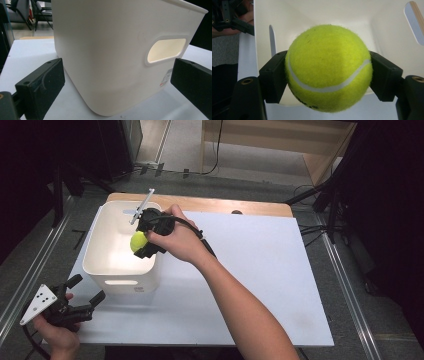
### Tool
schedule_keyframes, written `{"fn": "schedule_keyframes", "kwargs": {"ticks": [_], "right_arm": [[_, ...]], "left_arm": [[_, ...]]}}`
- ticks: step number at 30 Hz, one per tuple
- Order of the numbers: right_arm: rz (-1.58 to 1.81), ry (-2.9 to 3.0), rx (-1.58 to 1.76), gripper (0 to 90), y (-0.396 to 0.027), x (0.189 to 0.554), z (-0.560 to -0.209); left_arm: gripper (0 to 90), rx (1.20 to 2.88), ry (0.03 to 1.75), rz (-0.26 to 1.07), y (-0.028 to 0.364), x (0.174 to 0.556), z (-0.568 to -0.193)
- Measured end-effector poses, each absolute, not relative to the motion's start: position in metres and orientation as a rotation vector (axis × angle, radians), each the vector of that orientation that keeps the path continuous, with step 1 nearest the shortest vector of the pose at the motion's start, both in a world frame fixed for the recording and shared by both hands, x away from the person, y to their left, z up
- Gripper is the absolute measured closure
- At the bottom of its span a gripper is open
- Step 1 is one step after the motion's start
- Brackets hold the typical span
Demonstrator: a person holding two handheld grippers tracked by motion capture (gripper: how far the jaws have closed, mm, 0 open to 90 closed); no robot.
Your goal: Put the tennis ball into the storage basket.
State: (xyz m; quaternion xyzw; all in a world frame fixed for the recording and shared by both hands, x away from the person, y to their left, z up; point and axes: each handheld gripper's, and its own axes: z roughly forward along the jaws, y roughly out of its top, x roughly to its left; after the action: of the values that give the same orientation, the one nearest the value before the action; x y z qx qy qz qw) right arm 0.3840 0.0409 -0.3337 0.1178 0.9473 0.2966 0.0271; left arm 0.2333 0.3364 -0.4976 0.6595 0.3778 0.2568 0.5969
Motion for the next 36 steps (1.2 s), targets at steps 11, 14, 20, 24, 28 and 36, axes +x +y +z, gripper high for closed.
{"fn": "schedule_keyframes", "kwargs": {"ticks": [11, 14, 20, 24, 28, 36], "right_arm": [[0.874, 2.934, 0.369, 23.9, 0.048, 0.384, -0.347], [0.866, 2.94, 0.373, 23.8, 0.049, 0.385, -0.352], [0.866, 2.948, 0.382, 23.6, 0.05, 0.386, -0.359], [0.836, 2.956, 0.345, 23.1, 0.053, 0.385, -0.363], [0.857, 2.949, 0.332, 18.1, 0.053, 0.384, -0.364], [0.879, 2.935, 0.351, 14.6, 0.048, 0.383, -0.362]], "left_arm": [[0.0, 1.529, 0.877, 0.596, 0.337, 0.233, -0.498], [0.0, 1.528, 0.878, 0.595, 0.337, 0.233, -0.498], [0.0, 1.523, 0.879, 0.593, 0.337, 0.234, -0.498], [0.0, 1.524, 0.878, 0.593, 0.337, 0.234, -0.498], [0.0, 1.523, 0.878, 0.593, 0.337, 0.234, -0.498], [0.0, 1.523, 0.877, 0.593, 0.337, 0.234, -0.498]]}}
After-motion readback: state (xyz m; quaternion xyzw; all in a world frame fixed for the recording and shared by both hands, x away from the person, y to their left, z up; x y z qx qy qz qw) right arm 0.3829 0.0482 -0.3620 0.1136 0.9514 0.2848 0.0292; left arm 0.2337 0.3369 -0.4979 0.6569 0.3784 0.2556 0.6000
